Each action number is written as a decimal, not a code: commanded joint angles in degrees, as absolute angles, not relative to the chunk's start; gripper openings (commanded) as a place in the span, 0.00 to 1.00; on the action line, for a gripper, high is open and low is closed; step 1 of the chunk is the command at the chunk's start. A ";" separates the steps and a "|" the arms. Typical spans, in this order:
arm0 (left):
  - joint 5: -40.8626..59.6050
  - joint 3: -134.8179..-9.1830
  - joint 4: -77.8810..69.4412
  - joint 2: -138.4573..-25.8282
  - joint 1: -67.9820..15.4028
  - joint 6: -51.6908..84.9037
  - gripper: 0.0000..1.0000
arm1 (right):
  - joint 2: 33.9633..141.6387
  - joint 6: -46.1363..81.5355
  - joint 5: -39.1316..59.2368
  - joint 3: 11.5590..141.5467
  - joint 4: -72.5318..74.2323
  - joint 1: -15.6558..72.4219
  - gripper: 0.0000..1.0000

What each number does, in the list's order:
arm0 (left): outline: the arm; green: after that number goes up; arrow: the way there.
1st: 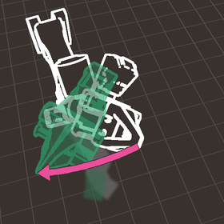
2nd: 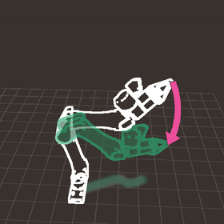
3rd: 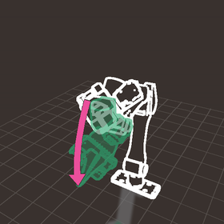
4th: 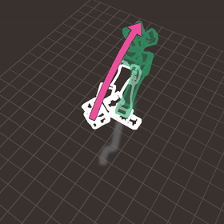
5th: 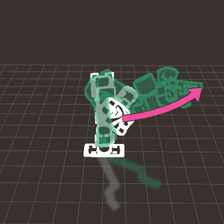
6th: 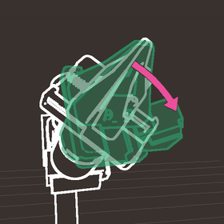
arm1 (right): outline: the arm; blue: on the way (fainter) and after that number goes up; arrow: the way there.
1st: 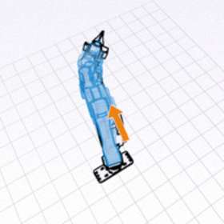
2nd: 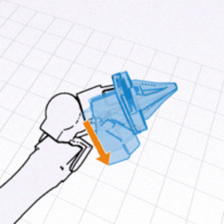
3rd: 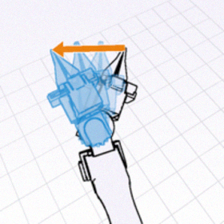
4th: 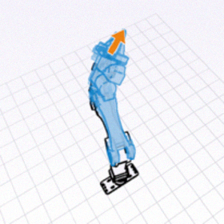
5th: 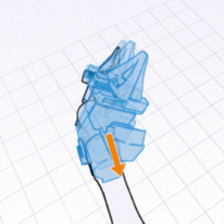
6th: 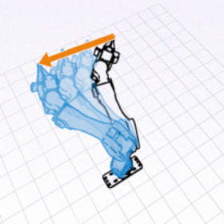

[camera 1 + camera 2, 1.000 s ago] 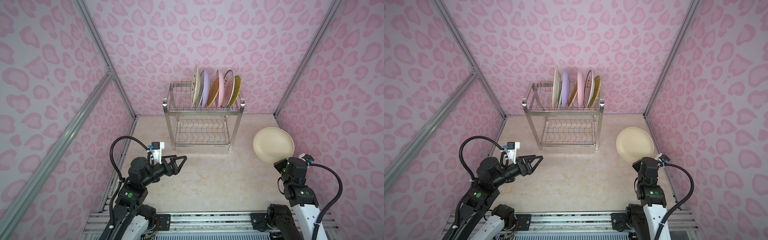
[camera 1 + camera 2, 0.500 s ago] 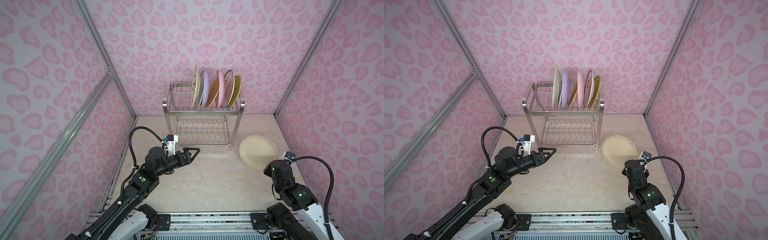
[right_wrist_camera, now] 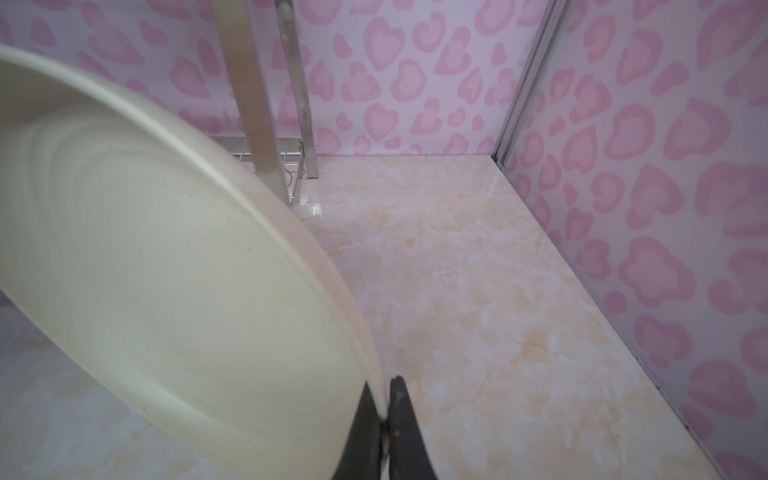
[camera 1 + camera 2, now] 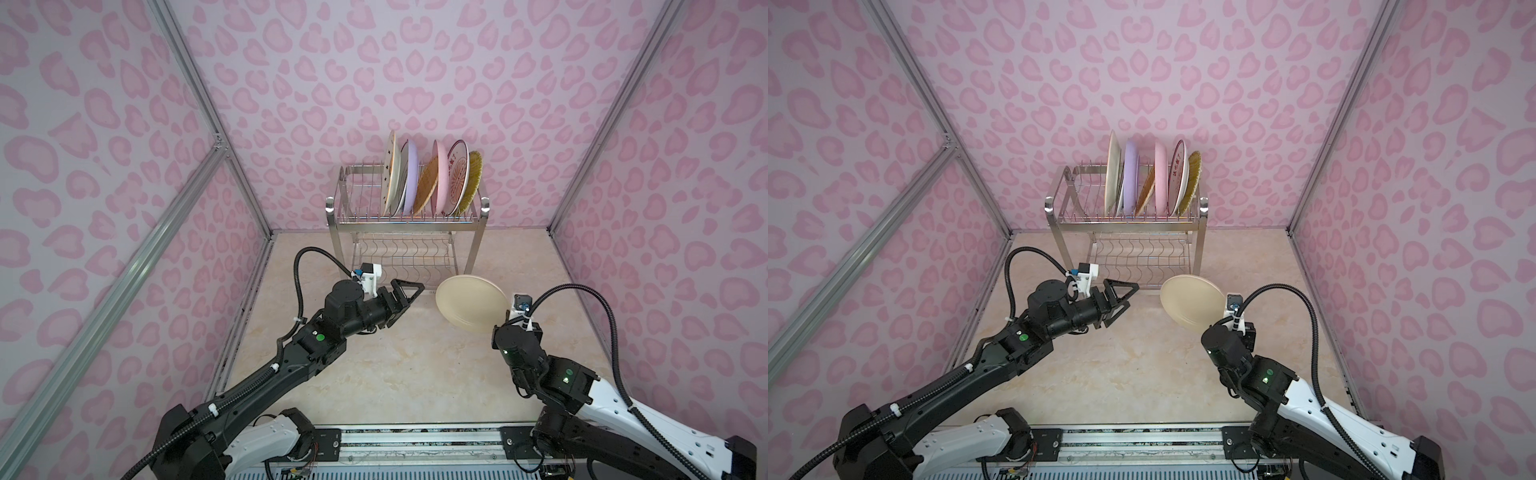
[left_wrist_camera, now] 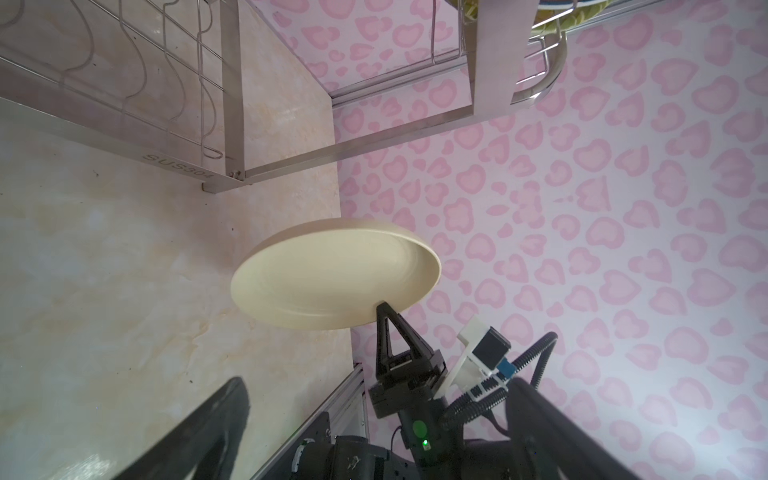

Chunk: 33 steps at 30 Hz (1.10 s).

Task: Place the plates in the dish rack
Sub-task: 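Carry the cream plate toward the left gripper while the left reaches to meet it, then grasp the cream plate's rim with the left gripper while the right opens and withdraws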

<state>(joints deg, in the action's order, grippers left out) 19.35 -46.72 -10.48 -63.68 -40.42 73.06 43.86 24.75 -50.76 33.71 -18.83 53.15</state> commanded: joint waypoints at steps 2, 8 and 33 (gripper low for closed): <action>17.99 -48.23 -18.29 -66.10 -41.45 81.18 1.00 | 47.31 10.33 -60.49 31.96 1.84 58.87 0.00; 15.92 -48.60 -21.67 -69.10 -43.01 91.09 0.89 | 52.70 -2.05 -63.66 29.51 18.58 63.46 0.00; 9.93 -47.88 -27.23 -72.45 -44.11 102.15 0.23 | 60.21 -19.69 -66.61 26.13 42.01 68.24 0.00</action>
<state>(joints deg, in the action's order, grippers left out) 9.63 -47.20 -25.98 -72.18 -44.10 102.39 60.14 -18.98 -65.93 26.46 37.12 68.14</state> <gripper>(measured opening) 0.235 0.050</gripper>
